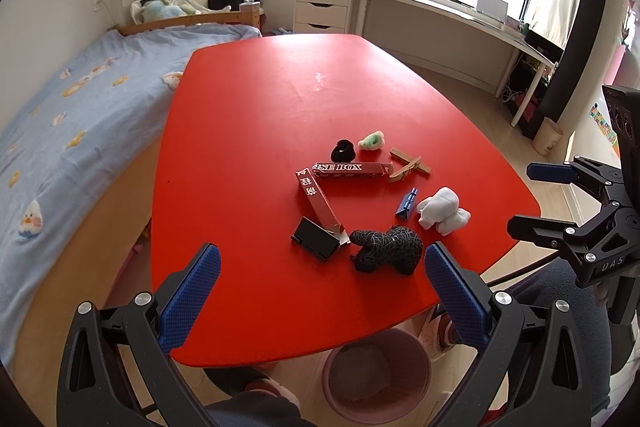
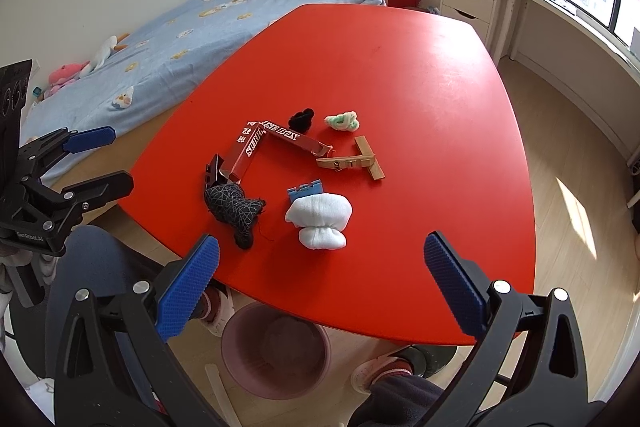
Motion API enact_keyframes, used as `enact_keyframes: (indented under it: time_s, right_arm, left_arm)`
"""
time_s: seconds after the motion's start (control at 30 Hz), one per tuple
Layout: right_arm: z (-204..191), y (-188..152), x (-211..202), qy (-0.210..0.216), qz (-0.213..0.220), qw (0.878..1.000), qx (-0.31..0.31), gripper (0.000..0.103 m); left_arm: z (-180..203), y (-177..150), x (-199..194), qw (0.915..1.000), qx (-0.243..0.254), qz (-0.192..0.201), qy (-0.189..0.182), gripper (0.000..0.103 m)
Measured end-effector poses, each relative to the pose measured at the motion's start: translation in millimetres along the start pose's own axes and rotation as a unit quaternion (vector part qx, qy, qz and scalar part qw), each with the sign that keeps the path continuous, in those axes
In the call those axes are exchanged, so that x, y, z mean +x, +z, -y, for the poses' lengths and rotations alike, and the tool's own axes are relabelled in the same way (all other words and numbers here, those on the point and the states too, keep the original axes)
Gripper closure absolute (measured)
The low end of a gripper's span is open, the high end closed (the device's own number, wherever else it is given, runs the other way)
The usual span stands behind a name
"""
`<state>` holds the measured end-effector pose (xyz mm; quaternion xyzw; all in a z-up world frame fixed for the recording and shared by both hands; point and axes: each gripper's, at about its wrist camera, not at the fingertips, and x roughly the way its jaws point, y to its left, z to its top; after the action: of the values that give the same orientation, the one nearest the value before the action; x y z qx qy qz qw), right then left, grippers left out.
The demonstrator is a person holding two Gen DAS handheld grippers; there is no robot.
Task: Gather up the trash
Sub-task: 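Move the right tool toward the white crumpled tissue on the table, then close the right gripper on the white crumpled tissue and lift it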
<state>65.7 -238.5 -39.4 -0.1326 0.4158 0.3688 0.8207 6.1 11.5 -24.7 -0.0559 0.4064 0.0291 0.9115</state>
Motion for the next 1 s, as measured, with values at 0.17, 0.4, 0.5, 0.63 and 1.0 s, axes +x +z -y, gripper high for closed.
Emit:
enact_keyframes:
  time_s: [0.17,0.4,0.5,0.63,1.0]
  right_arm:
    - [4.6,6.0,5.9,0.0,-0.015,1.0,-0.013,0.003]
    - [11.9,12.8,24.5,0.012,-0.045,0.999,-0.029,0.003]
    - [14.5,15.6,34.9,0.018,-0.06,0.997,-0.036,0.003]
    - [14.9,17.2,46.2,0.026,-0.075,0.996,-0.045,0.003]
    - [12.7,17.7,69.8,0.038,-0.101,0.992,-0.058,0.003]
  left_arm:
    - [-5.2,2.2,10.2,0.9995,0.029,-0.011,-0.004,0.005]
    - [-15.2,8.1,34.6,0.9966,0.06,-0.049,-0.027,0.005]
    - [-16.1,9.0,46.9,0.9937,0.08,-0.068,-0.039,0.005]
    - [-16.6,7.1,62.9,0.9883,0.111,-0.09,-0.052,0.005]
    - [-22.0,6.9,100.1,0.9758,0.159,-0.122,-0.087,0.006]
